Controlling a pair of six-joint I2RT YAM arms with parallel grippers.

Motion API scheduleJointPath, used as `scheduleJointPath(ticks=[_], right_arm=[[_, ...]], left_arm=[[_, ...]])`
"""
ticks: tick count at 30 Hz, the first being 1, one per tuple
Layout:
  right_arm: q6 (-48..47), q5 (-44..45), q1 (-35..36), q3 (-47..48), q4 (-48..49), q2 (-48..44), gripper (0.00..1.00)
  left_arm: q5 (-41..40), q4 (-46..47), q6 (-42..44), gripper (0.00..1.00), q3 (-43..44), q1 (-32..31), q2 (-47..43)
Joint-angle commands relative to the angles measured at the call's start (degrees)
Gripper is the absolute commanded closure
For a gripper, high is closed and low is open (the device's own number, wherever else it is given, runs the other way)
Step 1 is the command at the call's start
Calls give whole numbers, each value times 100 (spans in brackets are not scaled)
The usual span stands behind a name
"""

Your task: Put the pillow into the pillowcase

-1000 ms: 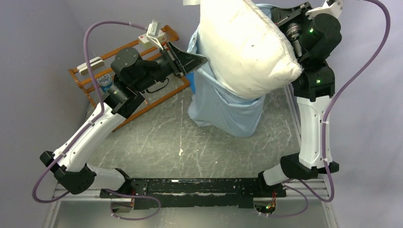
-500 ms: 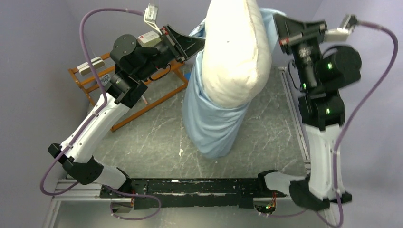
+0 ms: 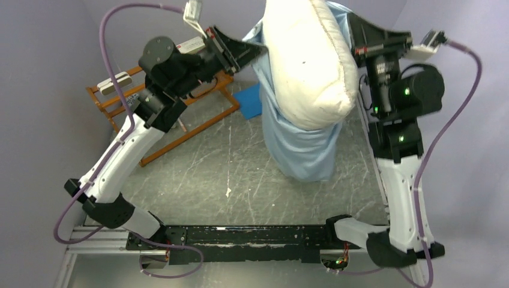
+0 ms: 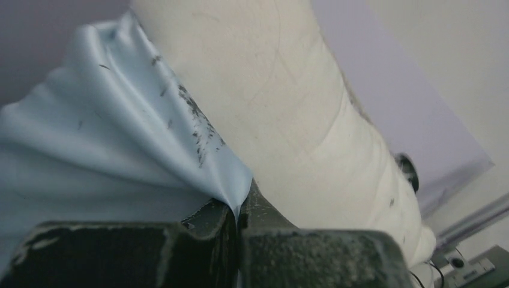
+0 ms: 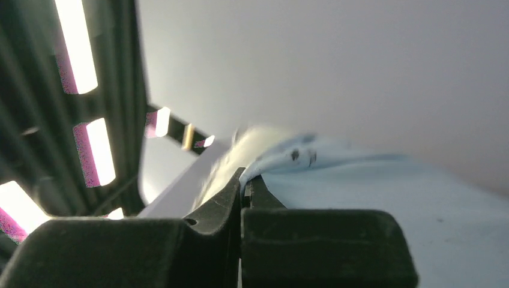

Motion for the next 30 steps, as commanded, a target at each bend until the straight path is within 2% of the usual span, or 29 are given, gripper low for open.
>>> scheduleJointPath(ticks=[1,3,6,7,9,12,14,16,21,23,25,27,30], right_arm=[[1988,-1216,-17,-1578,2250,-601,100],[1818,-844,-17,-1294,1925,-443,100],[883,215,-23,24,1144,94,100],[508,563,-23,478,915,338,100],[341,1120,-27,1431,317,813,100],[-296,1445,-36,2366,130,1311,100],[-566,1362,-43,2660,-84,1433,100],[-612,1163,-33,2504,-403,1292,100],[-260,-146,-27,206,-77,74,100],[-160,-537,1,-294,-246,-163,100],[-201,-551,9,-506,-111,-187,100],[-469,-112,9,320,-364,314,100],[-901,434,-17,2955,-1196,1818,100]], left_arm=[[-344,-259,458,95,1332,243,296],[-18,359,29,95,748,242,64],[429,1446,-656,95,-635,245,-502],[444,1387,-607,95,-907,241,-666],[215,966,-206,95,-1271,241,-955],[222,1218,-386,95,-1866,242,-1224],[347,1280,-405,95,-1740,232,-1156],[299,973,-149,95,-1236,238,-915],[93,-203,338,95,1028,586,442],[64,-593,235,95,1942,818,936],[240,-430,-78,95,2081,884,1080],[755,205,-692,95,1359,792,888],[1023,1402,-1217,95,195,414,204]])
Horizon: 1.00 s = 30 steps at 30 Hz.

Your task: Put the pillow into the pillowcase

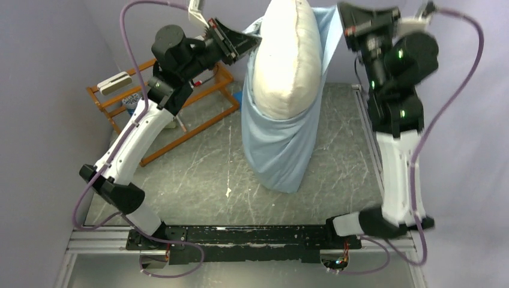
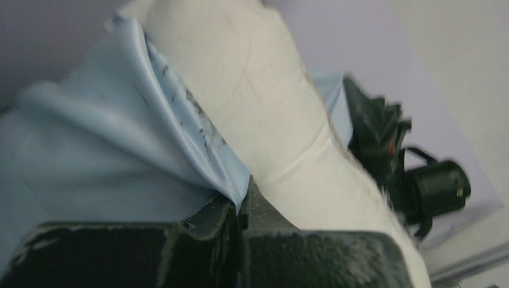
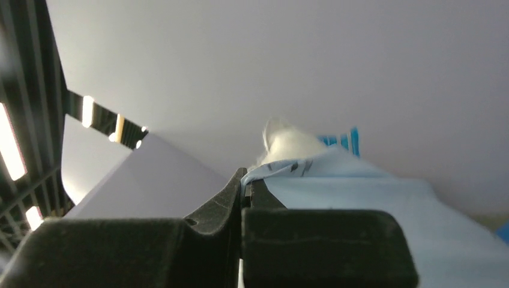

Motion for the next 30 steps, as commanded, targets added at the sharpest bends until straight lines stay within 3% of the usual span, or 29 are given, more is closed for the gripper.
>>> scheduleJointPath(ticks=[1,3,4,7,11,14,18,20,22,24,26,30], right_arm=[[-441,669,-50,3118,-267,1852,100],[67,538,-385,3969,-262,2416,100],[478,350,-622,3785,-78,2388,100],[1546,-310,-1160,1662,1192,1491,100],[1968,-580,-1188,-433,1928,276,100],[2427,-779,-1191,-1527,2486,-470,100],[3054,-256,-1187,-1696,2781,-819,100],[2940,207,-1198,-958,2645,-572,100],[2742,644,-1192,-65,2146,-164,100],[2743,824,-1199,401,2036,227,100],[2856,735,-1198,436,2153,363,100],[2972,-84,-1196,-342,2405,63,100]], left_arm=[[553,1888,-837,95,-1151,-578,-1140],[295,1794,-448,95,-1351,-970,-1533],[154,1722,-262,95,-1335,-1110,-1659],[-245,1766,-34,95,-1138,-1154,-1802],[-596,361,530,95,591,-656,-921],[-135,546,-214,95,770,7,-386],[-95,1241,-757,95,-43,128,-502],[358,1522,-1057,95,-261,57,-615],[358,1801,-1029,95,-578,-324,-926],[-110,1633,-475,95,-698,-1034,-1221],[-198,1640,-231,95,-638,-1435,-1290],[-298,1427,-149,95,-139,-1294,-961]])
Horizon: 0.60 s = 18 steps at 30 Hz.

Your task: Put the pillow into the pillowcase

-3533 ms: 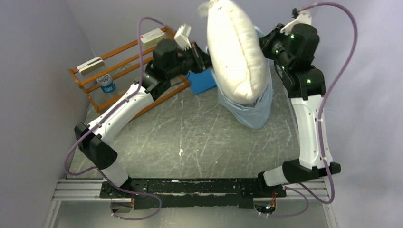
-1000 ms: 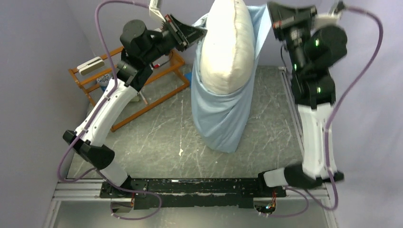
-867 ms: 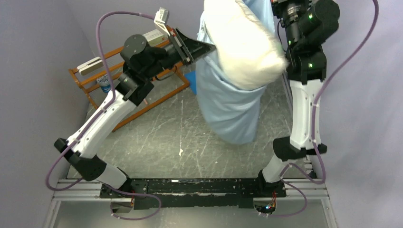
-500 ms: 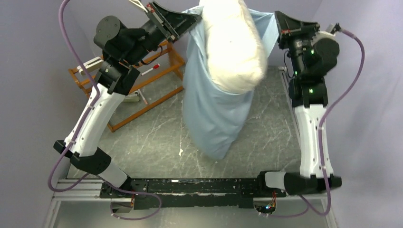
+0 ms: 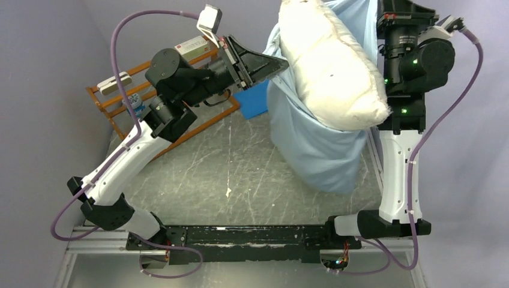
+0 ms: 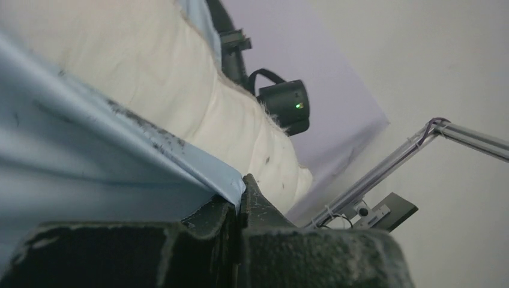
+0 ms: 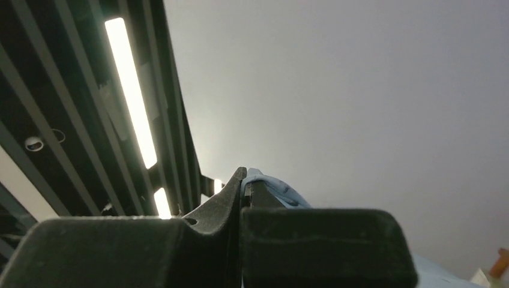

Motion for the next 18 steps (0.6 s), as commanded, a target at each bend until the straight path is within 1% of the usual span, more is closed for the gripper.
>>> scheduleJointPath(ticks=[1,3,4,5,7,9,11,13,16,18], right_arm=[[367,-282,-79,-798,850,-443,100],[271,-172,-79,-1232,790,-738,100],[114,67,-83,-1239,497,-800,100],[-162,332,-103,-1162,245,-818,100],[-817,913,-132,-770,-208,-693,100],[-1155,1226,-138,-119,-851,-382,100],[-1331,1415,-157,274,-1162,-83,100],[-1296,1464,-216,477,-1397,152,100],[-1120,1230,-721,350,-1529,273,100],[-892,855,-1187,85,-1518,224,100]], left_arm=[[-202,232,320,95,948,359,81],[-84,-175,257,95,1592,987,338],[-103,-298,214,95,1646,1292,344],[-181,-442,144,95,1561,1589,267],[-202,-193,-209,95,1037,2079,-19],[91,20,-605,95,640,2447,-162],[689,295,-1045,95,334,2827,-170],[973,580,-1408,95,-24,3252,-248],[1236,704,-1728,95,-340,3932,-354],[1516,971,-2053,95,-464,4367,-336]])
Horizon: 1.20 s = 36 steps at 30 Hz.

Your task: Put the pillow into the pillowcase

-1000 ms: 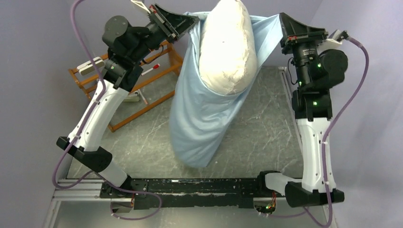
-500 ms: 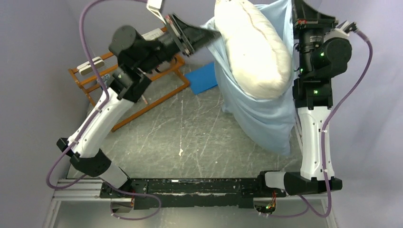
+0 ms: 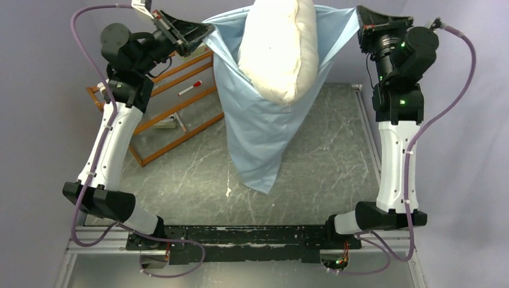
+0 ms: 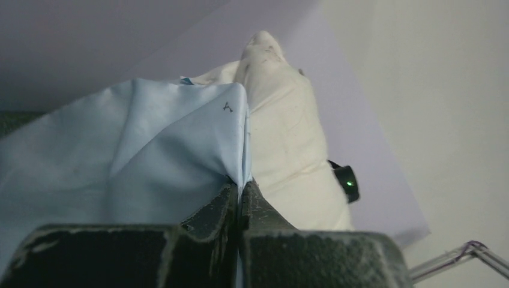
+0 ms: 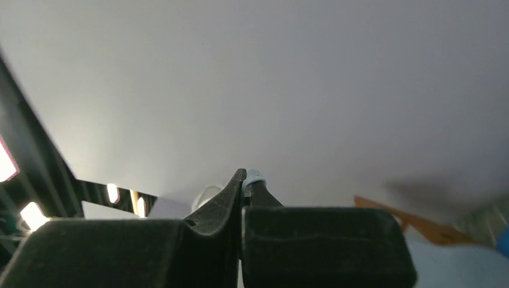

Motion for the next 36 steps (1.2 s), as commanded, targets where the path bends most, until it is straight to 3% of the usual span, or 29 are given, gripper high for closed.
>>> scheduleJointPath(ticks=[1,6,10,13,18,19,21,22,26,30,36], right_arm=[[264,747,-1222,-280,199,-36,100],[283,-461,-1584,-426,685,137,100],[-86,-1892,-1089,-644,1467,118,100],[-740,-2013,-522,-549,1420,-41,100],[-1248,-2033,-508,-992,1449,-400,100],[-1295,-2118,-515,-1162,1559,-465,100],[-1327,-2151,-533,-1498,1732,-613,100],[-1294,-2167,-533,-1630,1804,-663,100],[-1150,-2253,-526,-1730,1994,-648,100],[-1072,-2252,-526,-1716,2022,-585,100],[-951,-2289,-513,-1771,2158,-588,100]], left_arm=[[348,1068,-922,95,-116,1175,-369],[450,956,-715,95,153,1204,-267],[245,1237,-528,95,143,884,-378],[155,1258,-78,95,242,504,-388],[-181,829,1214,95,-439,77,-696],[-271,787,1411,92,-675,39,-773],[-362,469,1807,71,-921,-43,-795],[-371,142,2115,66,-881,-131,-731],[-308,-648,3100,57,-493,-656,-444],[-837,-1335,3910,50,-123,-1268,-333],[-1198,-1079,4077,50,-384,-1997,-344]])
